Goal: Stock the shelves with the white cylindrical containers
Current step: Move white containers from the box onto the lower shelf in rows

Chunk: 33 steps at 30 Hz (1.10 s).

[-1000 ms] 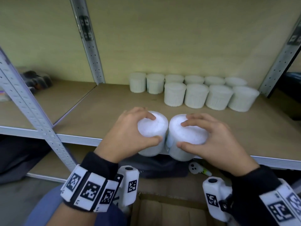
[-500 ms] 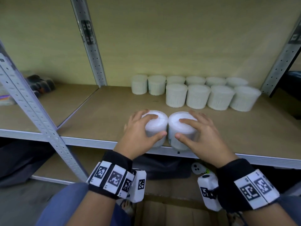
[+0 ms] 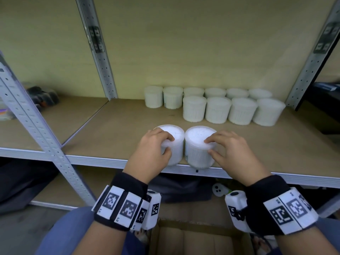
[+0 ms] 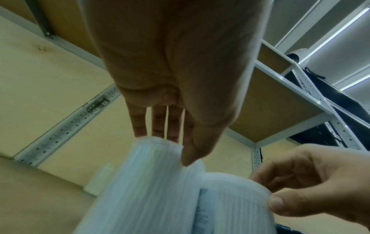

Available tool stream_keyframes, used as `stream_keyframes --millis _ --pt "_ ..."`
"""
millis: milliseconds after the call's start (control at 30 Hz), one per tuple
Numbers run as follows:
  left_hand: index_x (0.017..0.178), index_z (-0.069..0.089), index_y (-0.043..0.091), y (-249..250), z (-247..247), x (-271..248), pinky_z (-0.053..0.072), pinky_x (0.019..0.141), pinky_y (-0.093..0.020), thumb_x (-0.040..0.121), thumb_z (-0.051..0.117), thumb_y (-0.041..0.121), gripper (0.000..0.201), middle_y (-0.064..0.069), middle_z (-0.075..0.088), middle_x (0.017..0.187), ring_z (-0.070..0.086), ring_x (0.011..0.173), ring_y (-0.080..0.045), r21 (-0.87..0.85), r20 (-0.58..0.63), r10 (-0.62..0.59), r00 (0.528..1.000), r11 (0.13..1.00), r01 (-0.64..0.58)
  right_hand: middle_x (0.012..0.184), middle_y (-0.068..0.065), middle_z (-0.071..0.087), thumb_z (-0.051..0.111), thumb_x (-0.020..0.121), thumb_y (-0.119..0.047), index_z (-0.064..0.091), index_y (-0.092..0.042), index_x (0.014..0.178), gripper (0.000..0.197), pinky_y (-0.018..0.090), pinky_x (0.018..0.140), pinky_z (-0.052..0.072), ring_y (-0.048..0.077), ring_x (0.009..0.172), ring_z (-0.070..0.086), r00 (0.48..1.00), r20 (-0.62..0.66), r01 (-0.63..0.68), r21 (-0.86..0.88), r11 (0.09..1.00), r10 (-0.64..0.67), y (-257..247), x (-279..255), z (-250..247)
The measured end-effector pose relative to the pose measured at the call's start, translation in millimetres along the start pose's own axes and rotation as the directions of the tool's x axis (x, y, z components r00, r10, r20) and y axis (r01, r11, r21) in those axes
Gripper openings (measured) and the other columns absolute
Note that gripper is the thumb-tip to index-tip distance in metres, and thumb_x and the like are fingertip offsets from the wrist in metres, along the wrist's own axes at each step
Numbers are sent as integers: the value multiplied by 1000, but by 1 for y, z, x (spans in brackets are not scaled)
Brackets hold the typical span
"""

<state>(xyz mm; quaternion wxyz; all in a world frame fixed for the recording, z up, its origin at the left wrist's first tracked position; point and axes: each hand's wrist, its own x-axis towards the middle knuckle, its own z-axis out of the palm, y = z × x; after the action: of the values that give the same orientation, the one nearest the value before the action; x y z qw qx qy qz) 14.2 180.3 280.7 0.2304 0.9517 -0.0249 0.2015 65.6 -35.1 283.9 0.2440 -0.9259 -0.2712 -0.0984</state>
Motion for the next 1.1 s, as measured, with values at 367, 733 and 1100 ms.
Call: stream_keyframes --millis 367,733,1100 --pt "108 68 19 -28 -9 41 41 91 -21 85 61 11 25 2 64 118 56 111 -15 51 58 -106 993 993 103 123 0 64 64 88 -17 68 -18 116 29 27 102 40 17 121 52 998 54 -21 -46 999 24 -12 54 16" --pt "110 67 16 -86 -5 110 38 86 -18 86 60 7 26 -4 62 121 58 108 -18 105 83 -217 973 972 208 127 1 61 62 89 -21 65 -21 119 30 31 99 43 19 120 55 992 127 -18 -74 997 27 -24 142 42" --pt "108 69 11 -124 3 163 35 86 -15 86 60 4 24 -3 65 119 58 111 -19 34 36 -232 972 972 231 122 6 63 54 91 -11 64 -15 117 28 33 90 45 28 110 59 983 184 28 -166 986 3 -20 217 66"
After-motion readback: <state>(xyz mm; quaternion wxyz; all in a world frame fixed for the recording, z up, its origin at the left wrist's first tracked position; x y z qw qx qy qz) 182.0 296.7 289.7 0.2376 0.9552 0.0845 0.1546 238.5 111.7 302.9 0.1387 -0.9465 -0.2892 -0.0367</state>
